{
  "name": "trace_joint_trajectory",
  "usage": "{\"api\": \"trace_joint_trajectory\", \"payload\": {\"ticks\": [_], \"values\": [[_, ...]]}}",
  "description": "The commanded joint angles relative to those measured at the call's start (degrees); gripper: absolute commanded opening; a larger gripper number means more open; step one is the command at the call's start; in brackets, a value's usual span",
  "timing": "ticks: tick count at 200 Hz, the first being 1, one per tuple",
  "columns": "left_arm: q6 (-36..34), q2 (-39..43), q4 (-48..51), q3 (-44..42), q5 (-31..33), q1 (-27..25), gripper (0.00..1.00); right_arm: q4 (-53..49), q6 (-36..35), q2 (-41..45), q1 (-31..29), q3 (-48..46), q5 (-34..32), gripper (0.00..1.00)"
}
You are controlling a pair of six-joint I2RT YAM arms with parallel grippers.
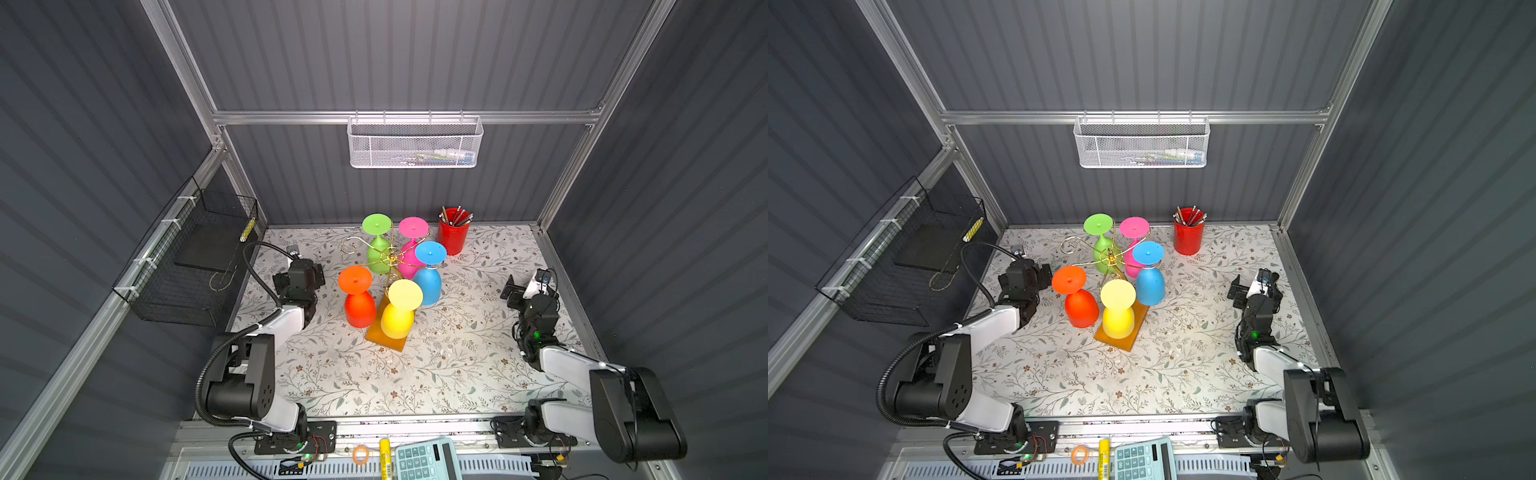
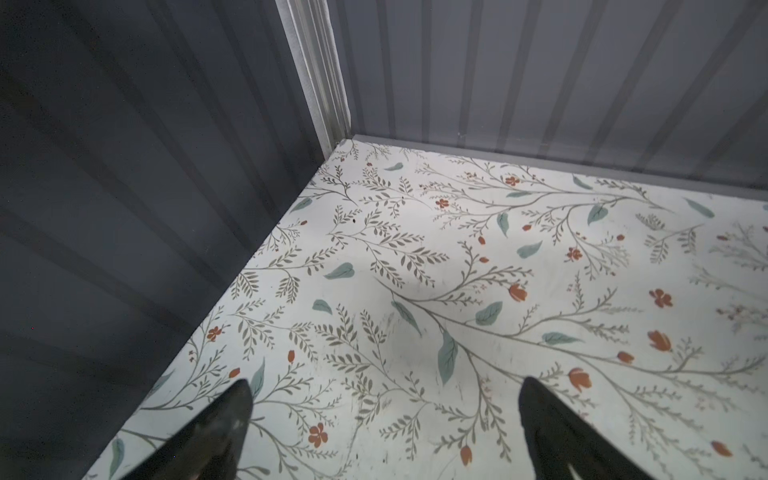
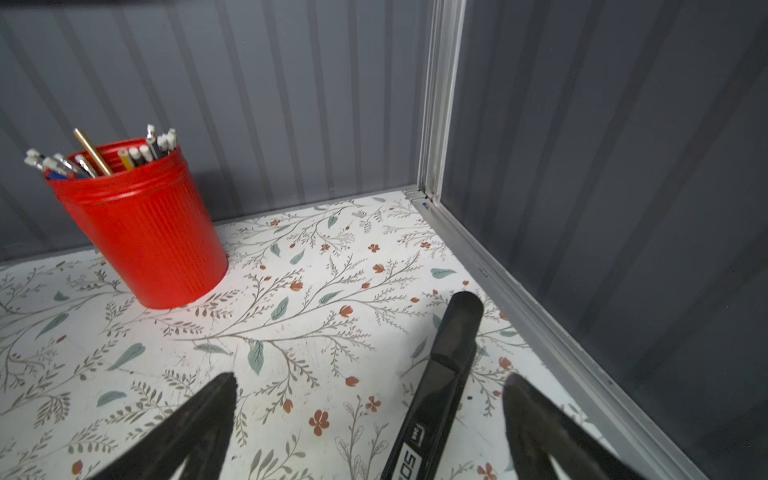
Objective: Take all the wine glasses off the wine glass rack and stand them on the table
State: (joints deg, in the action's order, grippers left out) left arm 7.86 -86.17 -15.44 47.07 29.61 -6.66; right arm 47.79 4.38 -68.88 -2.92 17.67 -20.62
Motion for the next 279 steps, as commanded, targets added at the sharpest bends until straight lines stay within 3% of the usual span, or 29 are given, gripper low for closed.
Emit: {"api": "trace_joint_trajectory", "payload": {"ticks": [1, 27, 48, 80, 114, 146, 188, 237, 279], "values": [[6.8, 1.0, 23.1, 6.6, 1.9, 0.3, 1.0, -14.4, 5.8, 7.0, -0.5, 4.4, -3.9, 0.99], [12.5, 1.8, 36.8, 12.2, -0.9, 0.3, 1.0, -31.5, 17.7, 12.5, -0.5, 10.1, -3.8, 0.99], [15.2, 2.6, 44.1, 14.3, -4.9, 0.3, 1.0, -43.3, 28.3, 15.8, -0.5, 12.6, 1.4, 0.99], [17.0, 4.5, 53.7, 14.7, -12.0, 0.3, 1.0, -49.7, 38.8, 19.7, -2.6, 11.4, 13.1, 0.99], [19.8, 9.1, 57.4, 9.3, -23.0, 0.3, 1.0, -52.2, 42.9, 24.7, -11.5, 8.1, 13.9, 0.99], [22.4, 13.2, 56.9, 3.7, -30.9, 0.3, 0.99, -49.9, 44.0, 26.5, -19.4, 3.8, 14.0, 0.94], [24.6, 19.6, 57.2, -3.1, -38.4, 0.3, 0.96, -40.9, 43.7, 25.2, -28.4, -2.2, 14.3, 0.76], [29.0, 24.6, 56.5, -7.5, -41.9, 0.2, 0.93, -27.1, 32.6, 19.5, -42.4, -6.1, 9.1, 0.69], [30.9, 26.0, 55.1, -8.8, -41.7, 0.2, 0.93, -13.7, 21.6, 7.3, -53.4, -6.7, 4.5, 0.68]]}}
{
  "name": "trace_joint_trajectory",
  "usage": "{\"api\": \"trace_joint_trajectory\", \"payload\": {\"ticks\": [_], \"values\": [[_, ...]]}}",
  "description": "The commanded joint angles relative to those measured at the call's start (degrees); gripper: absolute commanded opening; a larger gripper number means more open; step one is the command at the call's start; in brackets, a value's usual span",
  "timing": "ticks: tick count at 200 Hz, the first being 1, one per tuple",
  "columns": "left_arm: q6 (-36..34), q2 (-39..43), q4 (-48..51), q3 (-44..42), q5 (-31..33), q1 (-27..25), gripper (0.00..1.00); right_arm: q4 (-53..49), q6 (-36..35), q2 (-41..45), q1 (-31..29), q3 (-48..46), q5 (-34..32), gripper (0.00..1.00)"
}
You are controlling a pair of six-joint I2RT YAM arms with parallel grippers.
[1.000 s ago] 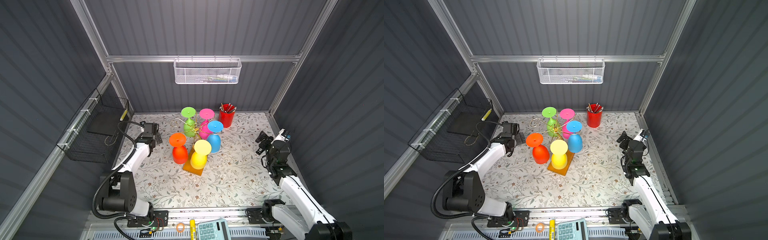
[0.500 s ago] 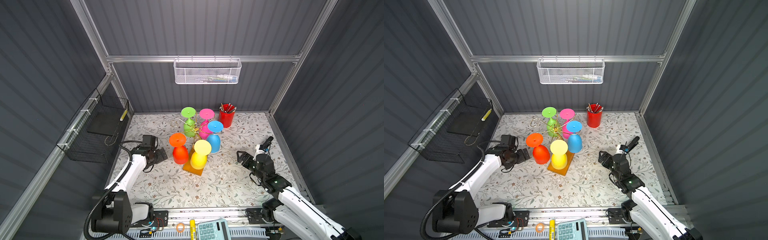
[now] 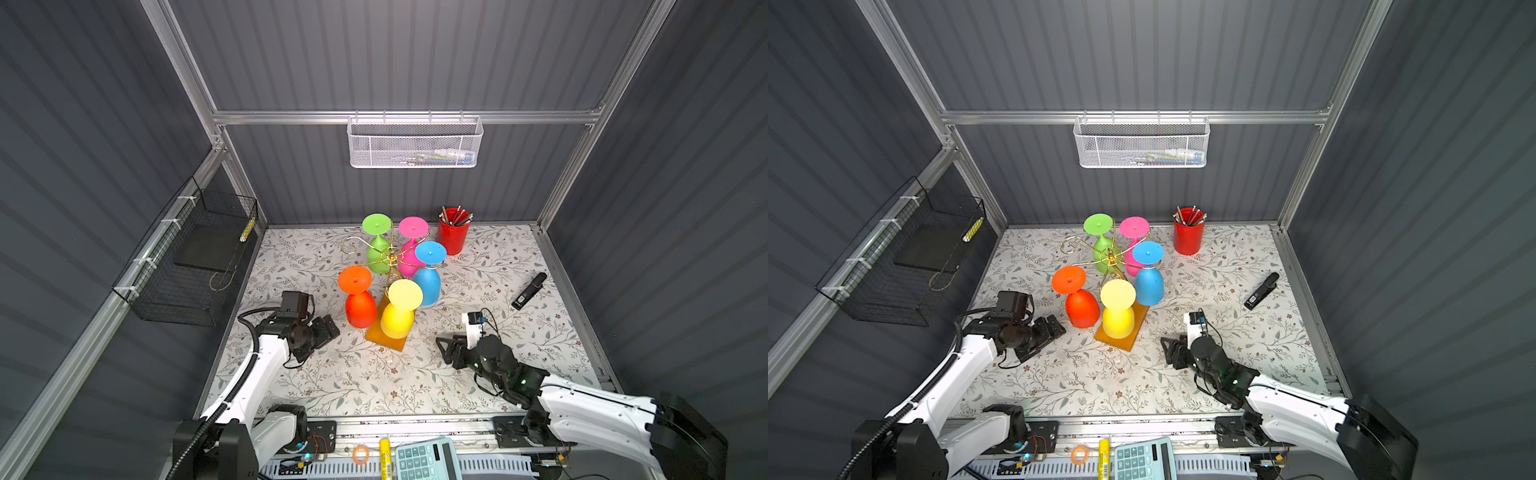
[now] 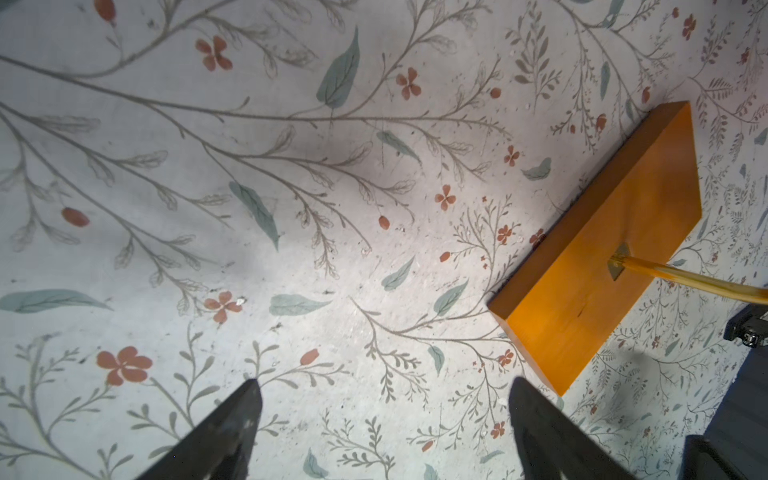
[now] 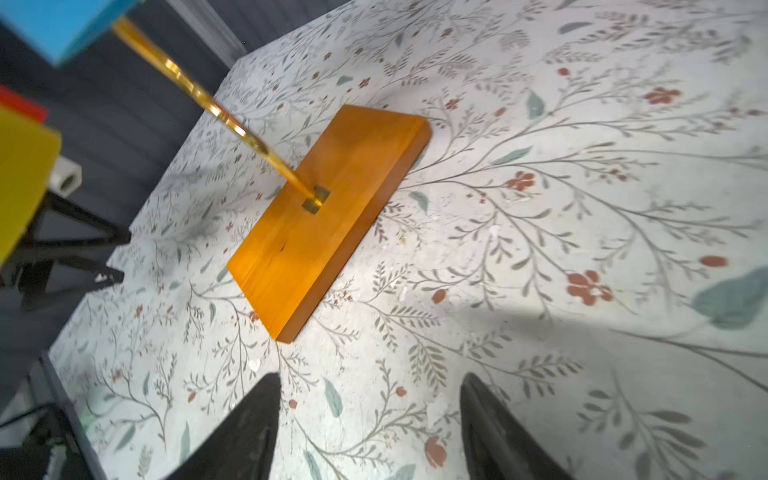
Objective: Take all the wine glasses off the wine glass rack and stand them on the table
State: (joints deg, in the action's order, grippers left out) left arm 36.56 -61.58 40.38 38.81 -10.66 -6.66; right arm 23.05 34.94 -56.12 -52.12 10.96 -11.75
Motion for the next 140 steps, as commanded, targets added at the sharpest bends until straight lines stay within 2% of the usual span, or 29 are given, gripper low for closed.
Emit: {"api": "trace_joint_trajectory", "payload": {"ticks": [1, 31, 104, 140], "values": [[2.2, 1.4, -0.7, -0.5, -1.4, 0.2, 0.93, 11.4, -9.1, -5.7, -4.5, 0.0, -4.5, 0.68], [3.2, 2.2, -0.6, 0.5, -0.4, 0.2, 0.93, 17.9, -13.4, -14.2, -8.6, 1.5, -6.8, 0.68], [2.6, 2.4, 1.4, 4.3, 3.8, 0.2, 0.93, 24.5, -20.5, -31.0, -15.2, 8.8, -9.5, 0.68], [1.6, 1.4, 1.7, 5.3, 6.5, 0.3, 0.94, 30.5, -20.9, -38.2, -16.4, 10.0, -11.1, 0.66]]}}
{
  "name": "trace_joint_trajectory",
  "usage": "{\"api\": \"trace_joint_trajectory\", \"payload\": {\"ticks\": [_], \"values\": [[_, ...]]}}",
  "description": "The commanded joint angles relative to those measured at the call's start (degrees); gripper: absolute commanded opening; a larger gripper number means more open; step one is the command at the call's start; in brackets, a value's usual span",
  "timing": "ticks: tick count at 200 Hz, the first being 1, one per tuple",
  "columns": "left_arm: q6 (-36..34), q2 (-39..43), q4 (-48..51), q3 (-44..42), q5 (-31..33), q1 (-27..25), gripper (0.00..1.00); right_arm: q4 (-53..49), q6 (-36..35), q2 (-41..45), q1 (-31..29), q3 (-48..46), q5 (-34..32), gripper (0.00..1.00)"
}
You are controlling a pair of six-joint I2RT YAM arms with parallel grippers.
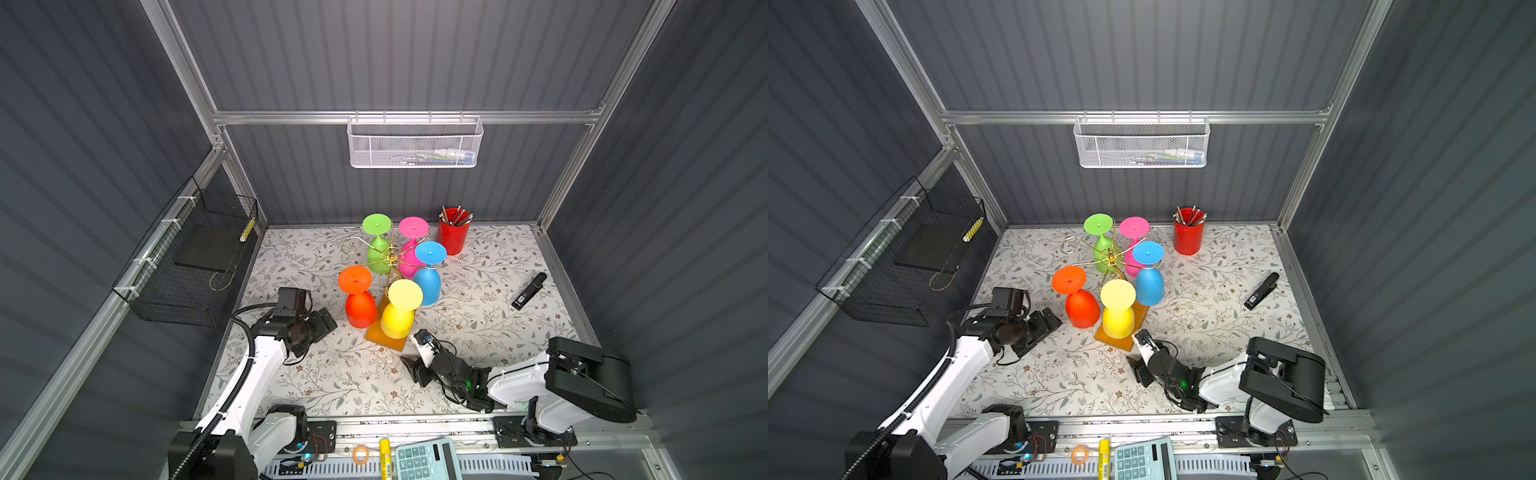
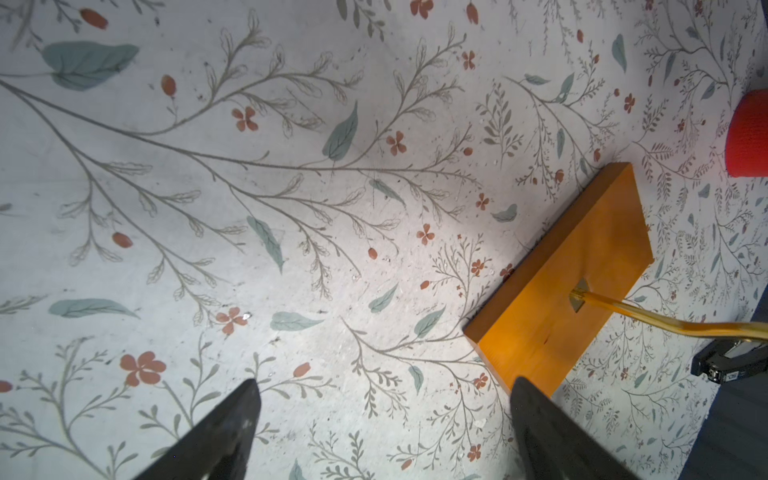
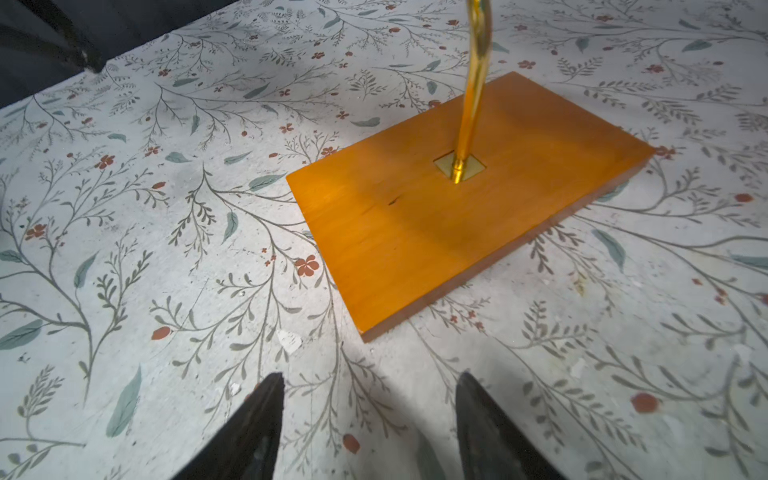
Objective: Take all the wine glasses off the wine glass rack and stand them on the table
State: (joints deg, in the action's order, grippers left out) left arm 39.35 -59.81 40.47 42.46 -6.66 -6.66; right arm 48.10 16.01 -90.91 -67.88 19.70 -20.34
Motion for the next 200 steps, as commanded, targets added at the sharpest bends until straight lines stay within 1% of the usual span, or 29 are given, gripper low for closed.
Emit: {"api": "trace_joint_trajectory", "payload": {"ticks": [1, 38, 73, 104, 151, 200], "values": [[-1.1, -0.3, 1.5, 1.6, 2.5, 0.3, 0.94, 5.4, -1.9, -3.6, -0.6, 1.4, -2.5, 0.66], [-0.1, 1.2, 0.7, 0.1, 2.6, 0.3, 0.95, 7.0, -2.6, -7.9, -0.8, 3.2, -3.1, 0.65], [-0.1, 3.4, 2.2, 0.8, 3.8, 0.3, 0.95, 5.8, -2.7, -11.2, -0.6, 5.8, -3.0, 0.63], [-0.3, 6.0, 4.2, 1.8, 5.6, 0.3, 0.95, 3.1, -1.9, -12.1, 0.6, 7.8, -1.8, 0.62], [-0.8, 8.9, 6.8, 3.8, 6.4, 0.3, 0.96, -2.7, -2.0, -15.3, 1.7, 13.1, 1.1, 0.62], [-0.6, 10.9, 7.9, 5.0, 6.4, 0.3, 0.96, -6.8, -2.0, -17.2, 2.8, 16.8, 2.3, 0.62]]}}
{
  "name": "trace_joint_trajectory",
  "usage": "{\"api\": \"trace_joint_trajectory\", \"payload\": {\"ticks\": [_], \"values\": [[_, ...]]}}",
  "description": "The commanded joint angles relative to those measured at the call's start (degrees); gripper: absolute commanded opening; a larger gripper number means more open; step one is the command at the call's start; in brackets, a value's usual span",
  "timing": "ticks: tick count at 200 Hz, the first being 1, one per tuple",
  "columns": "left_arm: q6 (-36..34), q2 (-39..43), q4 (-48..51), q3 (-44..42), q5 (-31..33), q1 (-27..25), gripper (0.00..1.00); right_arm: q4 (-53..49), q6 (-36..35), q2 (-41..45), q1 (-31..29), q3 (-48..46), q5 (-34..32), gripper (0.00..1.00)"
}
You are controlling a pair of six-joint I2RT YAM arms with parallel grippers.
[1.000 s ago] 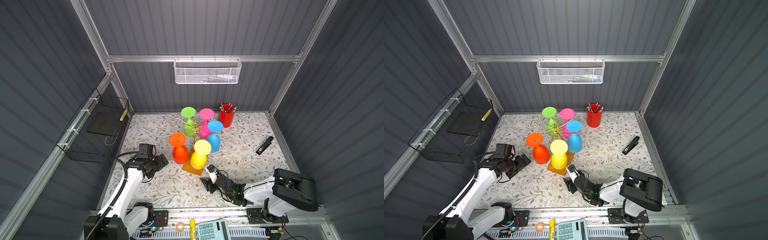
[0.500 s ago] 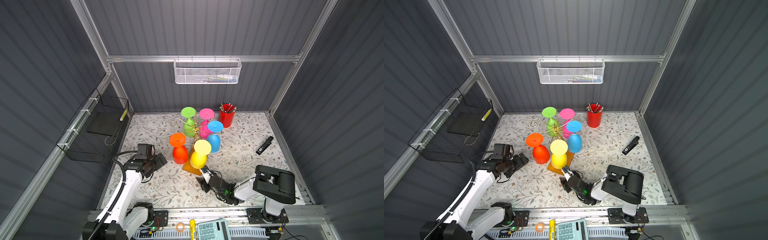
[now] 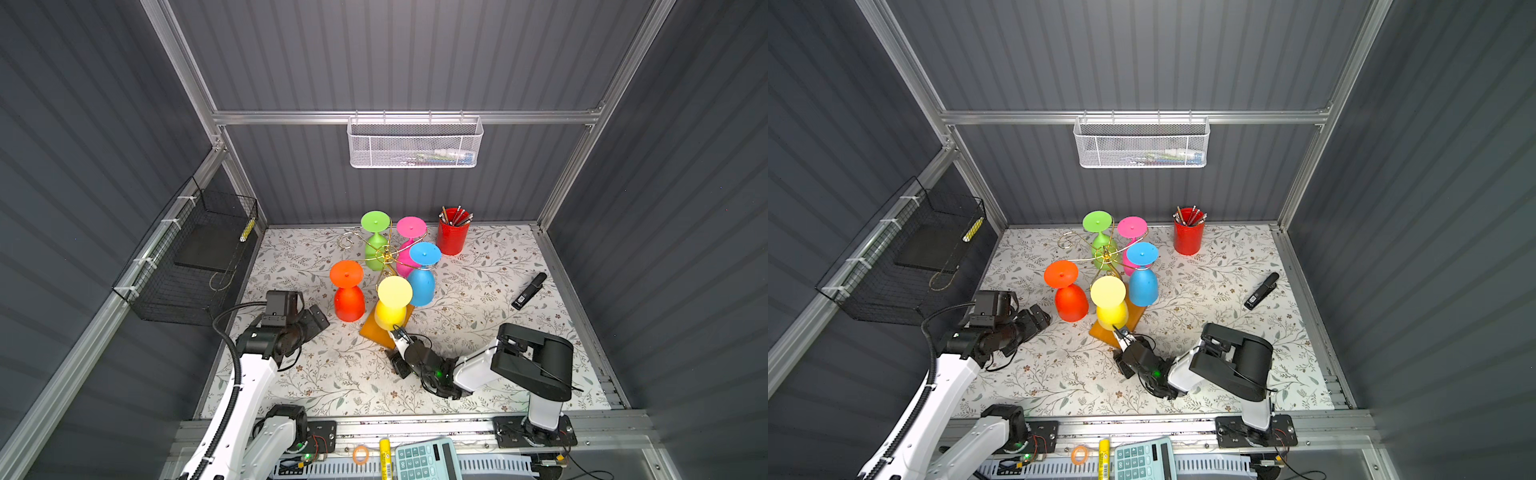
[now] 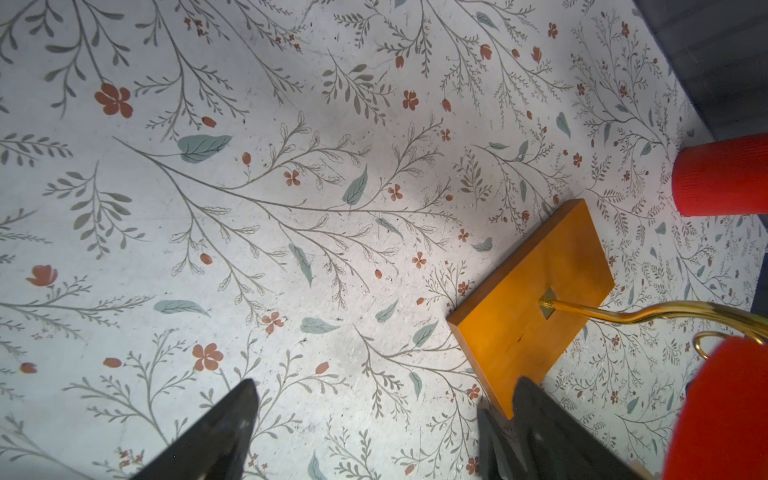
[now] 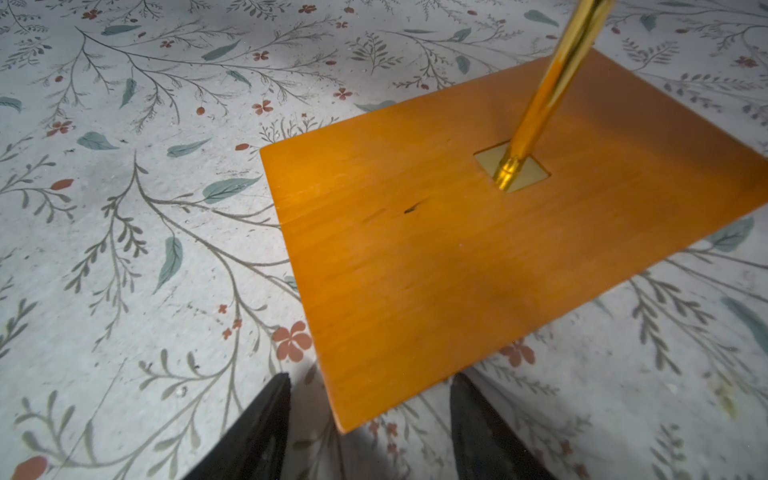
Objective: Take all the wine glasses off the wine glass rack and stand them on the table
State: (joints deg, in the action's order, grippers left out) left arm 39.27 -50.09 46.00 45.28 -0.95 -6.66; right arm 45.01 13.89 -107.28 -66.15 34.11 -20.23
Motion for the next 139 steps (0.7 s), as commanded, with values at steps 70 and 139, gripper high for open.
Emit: {"api": "trace_joint_trajectory", "payload": {"ticks": [70, 139], "values": [[0.2, 3.5, 4.0, 0.2, 3.5, 0.3, 0.96, -8.7, 0.3, -4.3, 2.6, 7.9, 2.8, 0.61], [2.9, 5.1, 5.0, -1.2, 6.9, 0.3, 0.97, -13.6, 0.9, -8.5, 5.9, 14.4, 4.6, 0.61]]}}
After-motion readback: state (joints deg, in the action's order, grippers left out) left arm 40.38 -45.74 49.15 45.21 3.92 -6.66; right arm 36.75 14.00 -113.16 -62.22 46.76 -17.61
